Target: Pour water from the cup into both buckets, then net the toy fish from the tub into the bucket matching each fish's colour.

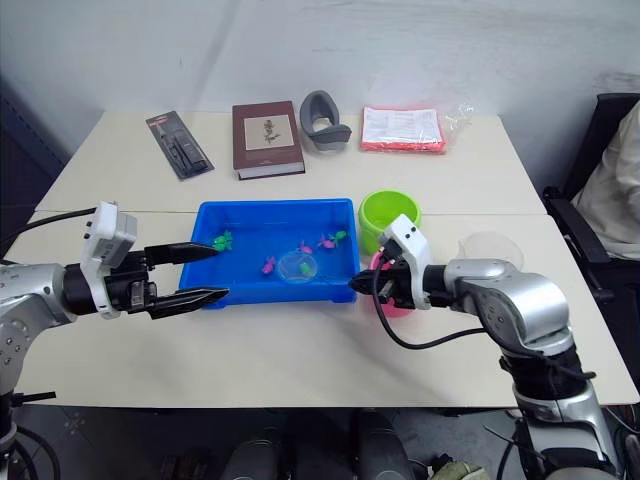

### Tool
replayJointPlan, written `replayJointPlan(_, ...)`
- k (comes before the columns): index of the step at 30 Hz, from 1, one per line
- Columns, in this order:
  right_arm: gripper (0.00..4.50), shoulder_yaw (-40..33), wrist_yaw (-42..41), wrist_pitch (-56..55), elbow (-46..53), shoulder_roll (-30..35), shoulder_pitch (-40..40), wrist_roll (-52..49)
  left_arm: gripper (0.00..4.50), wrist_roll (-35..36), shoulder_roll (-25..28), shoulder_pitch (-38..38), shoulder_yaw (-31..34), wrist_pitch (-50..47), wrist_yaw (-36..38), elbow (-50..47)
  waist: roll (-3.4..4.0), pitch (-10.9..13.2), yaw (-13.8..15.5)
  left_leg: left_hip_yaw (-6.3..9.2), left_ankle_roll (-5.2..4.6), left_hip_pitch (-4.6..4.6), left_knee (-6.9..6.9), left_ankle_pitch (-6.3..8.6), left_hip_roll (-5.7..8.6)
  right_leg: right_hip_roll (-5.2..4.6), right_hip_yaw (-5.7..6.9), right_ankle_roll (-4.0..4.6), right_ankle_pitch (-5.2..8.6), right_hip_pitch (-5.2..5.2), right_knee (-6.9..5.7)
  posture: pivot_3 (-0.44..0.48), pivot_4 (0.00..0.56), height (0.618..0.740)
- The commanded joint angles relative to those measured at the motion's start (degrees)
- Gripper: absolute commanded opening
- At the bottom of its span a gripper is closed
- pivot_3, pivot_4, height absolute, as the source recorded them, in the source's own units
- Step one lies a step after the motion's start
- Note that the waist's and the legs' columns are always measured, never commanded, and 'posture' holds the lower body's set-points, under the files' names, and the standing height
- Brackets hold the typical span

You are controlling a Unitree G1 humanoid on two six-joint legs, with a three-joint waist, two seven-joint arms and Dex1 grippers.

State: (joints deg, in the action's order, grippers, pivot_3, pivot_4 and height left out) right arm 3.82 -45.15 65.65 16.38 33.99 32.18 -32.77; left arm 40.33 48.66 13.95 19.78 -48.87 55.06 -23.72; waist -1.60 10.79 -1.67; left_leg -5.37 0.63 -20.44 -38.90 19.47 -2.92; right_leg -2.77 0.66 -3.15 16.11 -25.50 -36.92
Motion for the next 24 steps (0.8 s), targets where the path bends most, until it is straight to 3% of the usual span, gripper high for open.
replayJointPlan(1,0.0,-1.46,4.15,3.27,-6.53,-3.62,5.46,-0.02,4.47,-0.69,1.01,0.23,-0.05,2.73,-0.52,-0.38,-0.01,0.0,-0.1,0.0,0.0,-0.02,0.0,0.0,-0.01,0.01,0.0,0.0,0.0,-0.01,0.02,0.0,0.15,0.74)
replayJointPlan(12,0.0,-1.31,6.05,8.46,-15.65,-4.83,10.97,-0.91,4.47,-2.42,1.98,-1.37,-0.03,6.38,-1.96,-0.23,0.0,0.0,-0.08,-0.04,-0.06,-0.07,0.06,0.04,-0.03,-0.04,0.01,0.0,0.0,-0.04,0.11,0.0,0.15,0.74)
replayJointPlan(24,0.0,-8.84,11.7,19.89,-16.24,-7.51,13.62,-3.12,4.47,-3.25,1.89,-3.15,-0.08,9.16,-3.06,-0.47,0.0,0.0,-0.11,-0.04,-0.07,-0.06,0.13,0.04,-0.02,-0.12,0.07,0.0,0.0,-0.04,0.14,0.0,0.15,0.74)
